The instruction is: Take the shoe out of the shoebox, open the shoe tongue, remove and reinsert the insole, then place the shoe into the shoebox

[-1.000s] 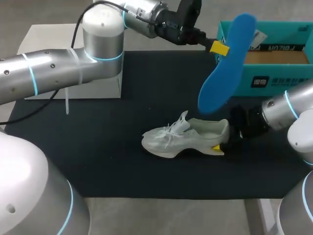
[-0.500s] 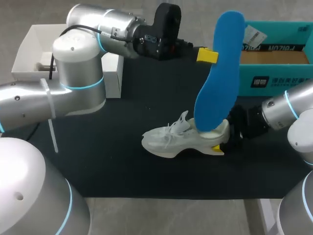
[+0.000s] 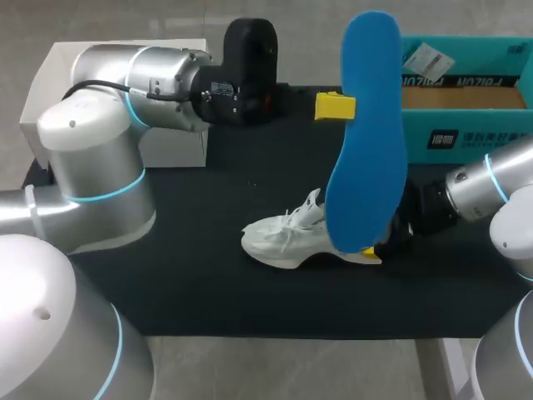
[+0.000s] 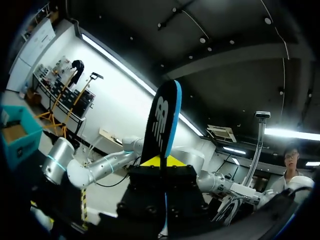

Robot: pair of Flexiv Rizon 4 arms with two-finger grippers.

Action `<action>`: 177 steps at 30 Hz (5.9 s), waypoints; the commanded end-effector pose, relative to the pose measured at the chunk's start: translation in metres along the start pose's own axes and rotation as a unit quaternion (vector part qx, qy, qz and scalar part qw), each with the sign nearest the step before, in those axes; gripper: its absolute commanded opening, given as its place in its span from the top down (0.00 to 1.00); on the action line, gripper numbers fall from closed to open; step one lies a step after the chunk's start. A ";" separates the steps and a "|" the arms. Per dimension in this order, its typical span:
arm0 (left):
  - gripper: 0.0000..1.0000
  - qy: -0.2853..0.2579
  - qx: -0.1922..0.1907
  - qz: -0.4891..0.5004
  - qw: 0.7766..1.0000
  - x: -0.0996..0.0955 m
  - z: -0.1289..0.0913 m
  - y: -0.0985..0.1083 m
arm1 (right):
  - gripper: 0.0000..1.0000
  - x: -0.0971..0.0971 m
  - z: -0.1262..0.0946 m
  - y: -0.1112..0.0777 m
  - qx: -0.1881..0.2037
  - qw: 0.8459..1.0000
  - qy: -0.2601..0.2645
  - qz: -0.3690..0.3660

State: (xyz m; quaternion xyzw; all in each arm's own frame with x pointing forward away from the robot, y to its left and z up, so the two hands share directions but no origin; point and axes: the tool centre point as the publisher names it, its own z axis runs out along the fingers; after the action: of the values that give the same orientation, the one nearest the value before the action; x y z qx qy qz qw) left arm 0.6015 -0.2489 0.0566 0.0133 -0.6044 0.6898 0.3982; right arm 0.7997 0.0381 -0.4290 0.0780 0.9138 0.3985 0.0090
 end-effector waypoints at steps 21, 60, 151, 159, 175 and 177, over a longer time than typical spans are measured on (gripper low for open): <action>1.00 -0.029 -0.007 -0.034 0.999 0.057 0.000 0.011 | 0.00 0.003 -0.022 0.009 0.098 0.995 0.006 0.033; 1.00 -0.004 0.003 -0.021 1.000 0.062 -0.017 0.011 | 0.00 0.032 -0.086 0.066 0.362 0.928 -0.071 0.054; 1.00 0.004 0.019 -0.008 1.000 0.063 -0.017 0.014 | 1.00 -0.039 0.021 0.085 0.408 0.912 -0.028 -0.025; 1.00 0.004 0.019 -0.008 1.000 0.063 -0.017 0.014 | 0.95 -0.039 -0.012 0.096 0.395 0.912 -0.093 0.055; 1.00 0.004 0.019 -0.008 1.000 0.063 -0.017 0.014 | 1.00 -0.060 -0.041 0.135 0.095 0.732 -0.331 0.587; 1.00 0.004 0.019 -0.008 1.000 0.063 -0.017 0.014 | 1.00 -0.062 -0.034 0.144 0.101 0.707 -0.338 0.613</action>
State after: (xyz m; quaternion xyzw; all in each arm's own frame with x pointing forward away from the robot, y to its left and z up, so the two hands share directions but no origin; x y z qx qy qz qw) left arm 0.5582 -0.1993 0.0724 0.0233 -0.5902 0.6977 0.4054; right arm 0.8746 0.0889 -0.2997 0.3613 0.9283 0.0668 0.0563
